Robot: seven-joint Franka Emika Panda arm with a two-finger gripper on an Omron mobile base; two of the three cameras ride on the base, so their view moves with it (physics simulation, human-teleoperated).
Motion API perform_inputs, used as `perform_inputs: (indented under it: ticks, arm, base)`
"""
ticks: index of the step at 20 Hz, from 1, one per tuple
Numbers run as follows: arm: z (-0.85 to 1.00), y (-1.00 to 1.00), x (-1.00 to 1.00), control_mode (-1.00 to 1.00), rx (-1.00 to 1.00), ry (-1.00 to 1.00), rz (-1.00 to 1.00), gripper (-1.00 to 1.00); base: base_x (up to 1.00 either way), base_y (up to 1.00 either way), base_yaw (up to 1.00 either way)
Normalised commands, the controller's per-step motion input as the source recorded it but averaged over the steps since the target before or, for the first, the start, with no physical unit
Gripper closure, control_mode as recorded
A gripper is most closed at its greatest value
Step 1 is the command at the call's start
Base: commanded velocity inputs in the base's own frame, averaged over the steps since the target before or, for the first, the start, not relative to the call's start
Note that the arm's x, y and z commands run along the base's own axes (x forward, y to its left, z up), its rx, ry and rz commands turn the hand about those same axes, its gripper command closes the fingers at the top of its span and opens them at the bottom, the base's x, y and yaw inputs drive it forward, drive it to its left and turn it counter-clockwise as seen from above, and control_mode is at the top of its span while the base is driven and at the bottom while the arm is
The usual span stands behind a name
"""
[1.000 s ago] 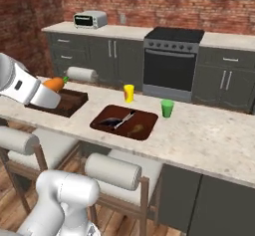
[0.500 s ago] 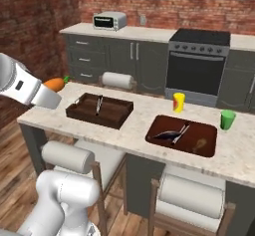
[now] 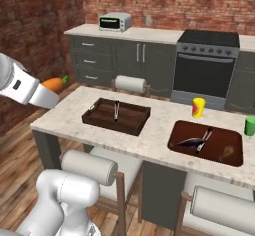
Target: Gather the squash and carrot from the fridge and place them on a tray on the dining counter. Then gather the fish and chicken drumstick from the fridge and place them on the other tray.
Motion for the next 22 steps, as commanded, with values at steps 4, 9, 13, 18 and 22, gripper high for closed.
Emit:
perform_inputs:
  ticks: [4, 9, 13, 18, 22]
  arm:
    - [0.00, 0.00, 0.00, 1.00, 0.00, 0.00, 0.00, 1.00]
    - [0.00, 0.00, 0.00, 1.00, 0.00, 0.00, 0.00, 1.00]
    - [0.00, -0.02, 0.21, -1.00, 0.01, 0.02, 0.00, 1.00]
    - [0.00, -0.09, 0.84, -1.00, 0.09, 0.10, 0.03, 1.00]
    - [-0.05, -0.10, 0.76, -1.00, 0.11, 0.12, 0.08, 1.00]
  base:
    - [0.45, 0.00, -0.17]
    - [0.61, -0.05, -0.09]
    - [0.55, -0.06, 0.00]
    - [0.00, 0.00, 0.00]
    - [0.00, 0.00, 0.00]
